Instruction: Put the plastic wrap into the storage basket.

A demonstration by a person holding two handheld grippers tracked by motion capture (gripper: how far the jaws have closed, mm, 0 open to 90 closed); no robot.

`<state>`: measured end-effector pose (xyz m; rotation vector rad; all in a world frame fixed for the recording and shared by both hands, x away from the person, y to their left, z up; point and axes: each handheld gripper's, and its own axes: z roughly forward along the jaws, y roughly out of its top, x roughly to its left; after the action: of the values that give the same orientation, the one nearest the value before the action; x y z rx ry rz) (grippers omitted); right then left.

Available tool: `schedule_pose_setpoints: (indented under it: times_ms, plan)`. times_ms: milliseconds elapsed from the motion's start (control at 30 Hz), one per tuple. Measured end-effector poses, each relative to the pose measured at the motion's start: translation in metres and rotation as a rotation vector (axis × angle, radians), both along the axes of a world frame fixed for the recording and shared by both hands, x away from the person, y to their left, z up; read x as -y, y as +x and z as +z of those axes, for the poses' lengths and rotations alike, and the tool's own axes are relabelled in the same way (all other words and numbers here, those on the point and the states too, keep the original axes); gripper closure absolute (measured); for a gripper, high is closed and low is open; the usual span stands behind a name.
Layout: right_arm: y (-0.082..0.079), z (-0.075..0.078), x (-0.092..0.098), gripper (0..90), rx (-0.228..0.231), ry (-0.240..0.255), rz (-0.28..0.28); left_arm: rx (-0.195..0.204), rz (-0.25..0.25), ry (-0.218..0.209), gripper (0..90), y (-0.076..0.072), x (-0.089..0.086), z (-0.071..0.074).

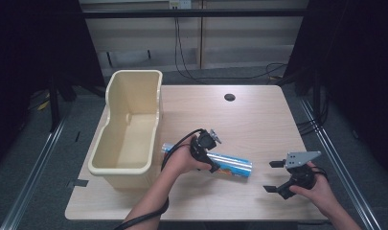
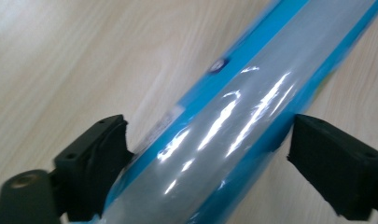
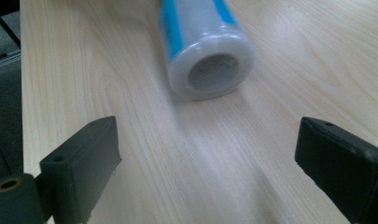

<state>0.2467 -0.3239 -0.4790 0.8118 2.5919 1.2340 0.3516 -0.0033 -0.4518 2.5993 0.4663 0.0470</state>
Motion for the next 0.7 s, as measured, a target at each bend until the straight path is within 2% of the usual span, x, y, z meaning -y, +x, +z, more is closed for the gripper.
schedule_pose_setpoints:
  times_ms: [33,67,267,300,367,400,433,467,500,533,567,600,633,700]
  plan:
    - [0.001,0.0,0.0,6.2,0.001,0.004,0.004,0.0,0.0,0.0,7.1,0.0,0.0,0.0]
    - [0.001,0.0,0.0,6.2,0.001,0.004,0.004,0.006,-0.02,0.023,7.1,0.0,-0.003,-0.001]
    - [0.001,0.0,-0.002,6.3,0.007,-0.001,0.004,0.015,-0.08,0.081,3.8,-0.007,-0.008,-0.008]
    - [0.002,0.001,-0.002,6.3,0.009,0.0,0.006,0.025,-0.071,0.082,4.0,-0.01,-0.007,-0.01]
    - [0.002,0.001,-0.003,6.3,0.009,0.0,0.003,0.078,-0.117,0.14,6.1,-0.012,-0.002,-0.015]
    - [0.001,0.001,-0.003,6.4,0.009,-0.003,0.001,0.09,-0.104,0.195,9.5,-0.014,0.004,-0.019]
    - [0.001,0.001,-0.003,6.4,0.009,-0.003,0.001,0.09,-0.104,0.195,9.5,-0.014,0.004,-0.019]
    - [0.001,0.001,-0.003,6.5,0.013,-0.004,0.001,0.072,-0.092,0.203,9.5,-0.014,0.006,-0.018]
    - [0.001,0.002,-0.002,6.5,0.015,-0.004,-0.005,0.08,-0.078,0.209,10.0,-0.013,0.007,-0.018]
    - [0.001,0.002,-0.001,6.5,0.013,0.006,-0.011,0.047,-0.045,0.201,13.4,-0.011,0.008,-0.016]
    - [0.001,0.002,0.0,6.5,0.014,0.009,-0.009,0.04,-0.016,0.196,15.3,-0.009,0.008,-0.015]
    - [0.001,0.002,0.0,6.5,0.014,0.009,-0.009,0.04,-0.016,0.196,17.3,-0.009,0.008,-0.015]
    - [0.001,0.002,0.0,6.5,0.011,0.011,-0.012,0.01,-0.015,0.188,17.3,-0.008,0.008,-0.013]
    - [0.001,0.002,0.002,6.6,0.016,0.01,-0.014,-0.011,0.035,0.179,21.6,-0.009,0.01,-0.013]
